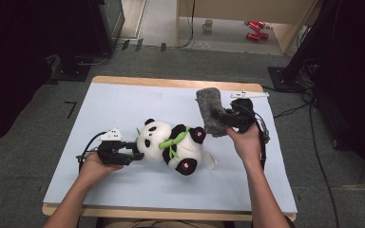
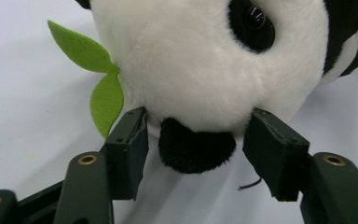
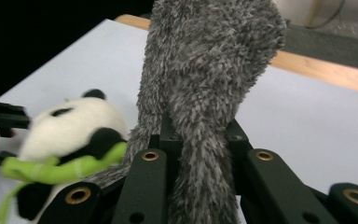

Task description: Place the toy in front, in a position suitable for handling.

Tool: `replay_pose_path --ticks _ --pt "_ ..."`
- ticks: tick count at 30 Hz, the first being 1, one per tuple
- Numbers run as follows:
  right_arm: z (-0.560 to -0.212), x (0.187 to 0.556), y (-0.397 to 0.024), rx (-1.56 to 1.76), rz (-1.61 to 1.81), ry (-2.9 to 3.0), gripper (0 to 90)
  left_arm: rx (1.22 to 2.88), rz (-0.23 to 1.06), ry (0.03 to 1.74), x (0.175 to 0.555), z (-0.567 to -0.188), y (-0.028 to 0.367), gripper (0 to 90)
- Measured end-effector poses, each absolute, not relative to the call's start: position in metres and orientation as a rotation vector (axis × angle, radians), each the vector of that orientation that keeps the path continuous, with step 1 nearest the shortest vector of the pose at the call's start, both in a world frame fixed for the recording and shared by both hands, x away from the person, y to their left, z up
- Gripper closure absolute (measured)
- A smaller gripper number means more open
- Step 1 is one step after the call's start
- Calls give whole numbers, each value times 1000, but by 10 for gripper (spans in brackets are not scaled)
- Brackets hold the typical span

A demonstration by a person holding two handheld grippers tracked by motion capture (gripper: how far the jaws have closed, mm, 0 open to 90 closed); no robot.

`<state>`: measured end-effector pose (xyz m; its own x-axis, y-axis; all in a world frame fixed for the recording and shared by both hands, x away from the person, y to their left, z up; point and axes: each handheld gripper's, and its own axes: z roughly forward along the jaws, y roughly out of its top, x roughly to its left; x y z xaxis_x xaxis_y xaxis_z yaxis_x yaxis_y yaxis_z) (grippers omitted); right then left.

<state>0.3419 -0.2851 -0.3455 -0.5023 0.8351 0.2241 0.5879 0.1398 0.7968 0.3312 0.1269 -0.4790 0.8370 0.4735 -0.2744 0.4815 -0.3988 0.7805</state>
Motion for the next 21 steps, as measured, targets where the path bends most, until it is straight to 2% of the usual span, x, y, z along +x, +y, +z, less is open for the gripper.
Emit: replay_pose_path --ticks 9,14,17,21 --pt "-320 323 -236 1191 1410 2249 769 2040 -133 777 337 -475 125 668" --pt "-322 322 -216 1140 1427 2295 768 2034 -173 791 328 -472 114 688" --pt "-327 329 -204 1121 1416 2340 768 2065 -81 759 319 -473 102 684" --pt "-335 336 -190 1112 1408 2388 768 2034 -84 816 320 -470 102 663"
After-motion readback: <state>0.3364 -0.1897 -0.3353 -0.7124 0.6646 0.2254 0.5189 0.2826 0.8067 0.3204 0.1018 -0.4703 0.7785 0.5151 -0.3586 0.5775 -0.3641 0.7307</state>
